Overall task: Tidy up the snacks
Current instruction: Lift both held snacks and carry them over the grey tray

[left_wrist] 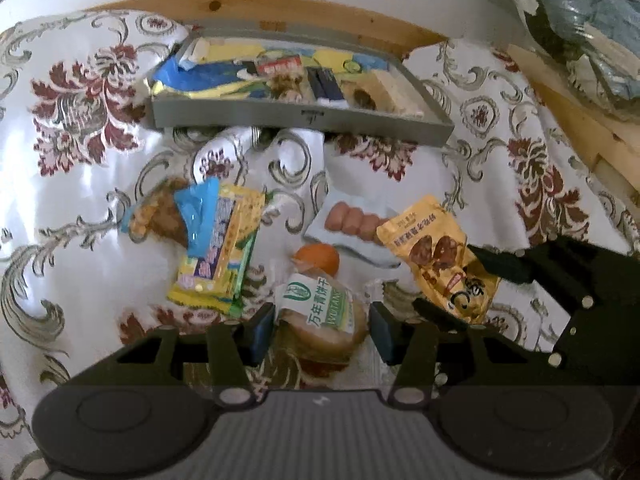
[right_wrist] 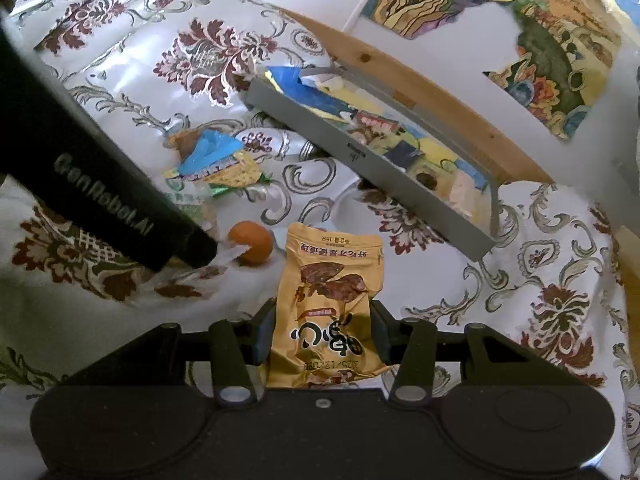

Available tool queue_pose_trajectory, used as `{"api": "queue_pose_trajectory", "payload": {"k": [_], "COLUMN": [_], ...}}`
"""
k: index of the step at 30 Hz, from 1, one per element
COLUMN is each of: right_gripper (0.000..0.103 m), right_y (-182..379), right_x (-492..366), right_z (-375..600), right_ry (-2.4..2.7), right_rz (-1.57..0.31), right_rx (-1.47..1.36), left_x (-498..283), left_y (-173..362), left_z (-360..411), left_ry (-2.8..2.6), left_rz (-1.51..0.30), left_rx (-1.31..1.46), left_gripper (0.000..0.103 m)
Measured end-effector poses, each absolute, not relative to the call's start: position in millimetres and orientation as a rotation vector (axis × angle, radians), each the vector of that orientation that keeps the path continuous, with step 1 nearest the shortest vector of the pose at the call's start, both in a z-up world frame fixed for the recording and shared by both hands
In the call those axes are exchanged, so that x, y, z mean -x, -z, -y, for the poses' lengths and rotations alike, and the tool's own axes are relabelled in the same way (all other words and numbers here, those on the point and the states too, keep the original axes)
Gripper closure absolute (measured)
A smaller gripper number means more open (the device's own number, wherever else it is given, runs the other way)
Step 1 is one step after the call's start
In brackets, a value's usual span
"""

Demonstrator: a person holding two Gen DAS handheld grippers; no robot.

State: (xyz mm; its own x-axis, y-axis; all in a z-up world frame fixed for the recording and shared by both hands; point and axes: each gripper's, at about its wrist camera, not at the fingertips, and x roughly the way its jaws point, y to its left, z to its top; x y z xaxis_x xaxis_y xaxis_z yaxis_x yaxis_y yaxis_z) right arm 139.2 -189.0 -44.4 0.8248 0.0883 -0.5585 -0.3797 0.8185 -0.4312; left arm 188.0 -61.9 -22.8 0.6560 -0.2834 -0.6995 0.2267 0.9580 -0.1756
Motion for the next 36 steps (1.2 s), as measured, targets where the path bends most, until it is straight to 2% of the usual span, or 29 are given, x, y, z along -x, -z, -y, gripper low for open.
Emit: {"api": "queue_pose_trajectory", "payload": {"k": [15, 24, 36], "right_gripper": [0.053, 0.053, 0.053], "right_y": [11, -12, -12], "right_x": [-158, -232, -337], "right_z": [204, 233, 294], "right_ry": [-0.246, -0.2, -0.128], "right_rz": [-0.43, -0.341, -0.364], "right_rx": [0.51, 0.431, 0.084], "left_x": [-228, -281, -370], "left_y": [-27, -53, -56], "left_z": [68, 81, 120], "left_ry": [0.244, 0.207, 0.182], "left_rz": [-0.675, -0.591, -0.537], "left_rx": [0.14, 0.162, 0.191], "left_gripper": [0.048, 0.048, 0.048]}}
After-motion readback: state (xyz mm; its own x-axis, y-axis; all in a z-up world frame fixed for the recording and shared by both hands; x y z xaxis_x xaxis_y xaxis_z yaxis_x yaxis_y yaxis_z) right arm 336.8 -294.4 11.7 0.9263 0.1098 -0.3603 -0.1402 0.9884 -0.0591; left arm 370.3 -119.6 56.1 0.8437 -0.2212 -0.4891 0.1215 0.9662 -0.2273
